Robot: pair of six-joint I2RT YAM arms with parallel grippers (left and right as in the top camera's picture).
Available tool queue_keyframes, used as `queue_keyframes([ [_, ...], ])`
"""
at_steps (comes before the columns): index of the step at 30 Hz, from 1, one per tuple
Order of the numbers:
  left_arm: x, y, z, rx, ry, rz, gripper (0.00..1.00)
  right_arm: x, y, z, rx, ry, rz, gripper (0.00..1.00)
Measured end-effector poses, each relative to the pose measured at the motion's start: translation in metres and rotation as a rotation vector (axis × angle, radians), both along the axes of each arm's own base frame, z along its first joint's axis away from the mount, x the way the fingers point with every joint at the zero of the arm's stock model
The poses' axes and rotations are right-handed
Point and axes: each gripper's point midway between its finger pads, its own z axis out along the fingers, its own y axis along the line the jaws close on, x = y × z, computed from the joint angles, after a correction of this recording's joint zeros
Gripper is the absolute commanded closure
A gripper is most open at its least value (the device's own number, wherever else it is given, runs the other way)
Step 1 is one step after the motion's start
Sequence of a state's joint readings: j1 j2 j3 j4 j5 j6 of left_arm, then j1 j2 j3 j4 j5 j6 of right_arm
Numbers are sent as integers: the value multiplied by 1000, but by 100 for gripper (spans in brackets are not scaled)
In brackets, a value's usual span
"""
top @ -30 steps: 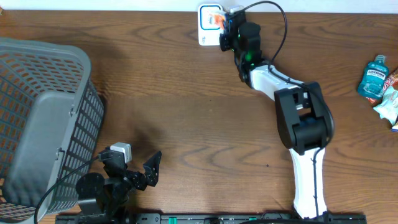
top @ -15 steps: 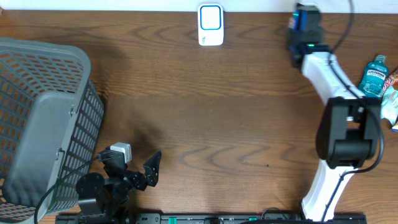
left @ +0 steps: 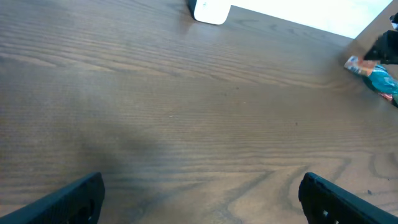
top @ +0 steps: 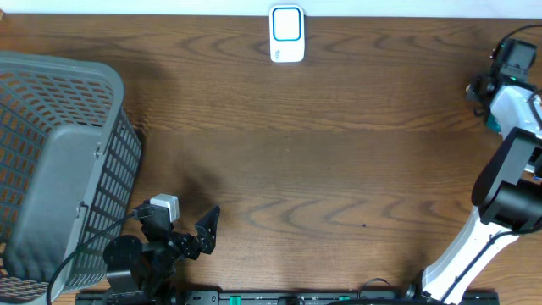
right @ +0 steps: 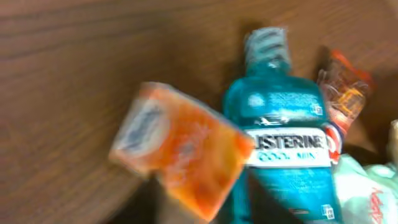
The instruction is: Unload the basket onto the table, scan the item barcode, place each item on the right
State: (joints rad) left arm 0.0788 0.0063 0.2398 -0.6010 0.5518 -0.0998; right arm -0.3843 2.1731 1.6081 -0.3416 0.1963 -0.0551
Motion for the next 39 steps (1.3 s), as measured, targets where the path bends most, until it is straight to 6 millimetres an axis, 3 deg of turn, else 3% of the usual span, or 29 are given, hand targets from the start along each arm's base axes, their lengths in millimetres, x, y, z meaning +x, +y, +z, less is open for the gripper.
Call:
queue_keyframes([
  [5, 0, 0, 0, 0, 0, 0, 1, 10, 19, 1, 64, -35, 46, 1],
  [8, 0, 0, 0, 0, 0, 0, 1, 14, 35, 17, 110, -74, 65, 1],
  [10, 0, 0, 0, 0, 0, 0, 1, 14, 48, 41, 140, -113, 90, 1],
  [12, 0, 0, 0, 0, 0, 0, 1, 14, 62, 80, 155, -178, 126, 1],
  [15, 0, 0, 0, 0, 0, 0, 1, 5, 87, 170, 144, -338, 195, 1],
  [19, 0, 0, 0, 0, 0, 0, 1, -30, 118, 270, 105, -507, 265, 1],
  [24, 0, 0, 0, 0, 0, 0, 1, -92, 143, 350, 65, -639, 308, 1],
  [28, 0, 0, 0, 0, 0, 0, 1, -138, 160, 392, 41, -722, 340, 1],
  [33, 0, 0, 0, 0, 0, 0, 1, -192, 178, 427, 7, -808, 363, 1],
  [39, 0, 0, 0, 0, 0, 0, 1, -243, 194, 439, -5, -837, 370, 1],
])
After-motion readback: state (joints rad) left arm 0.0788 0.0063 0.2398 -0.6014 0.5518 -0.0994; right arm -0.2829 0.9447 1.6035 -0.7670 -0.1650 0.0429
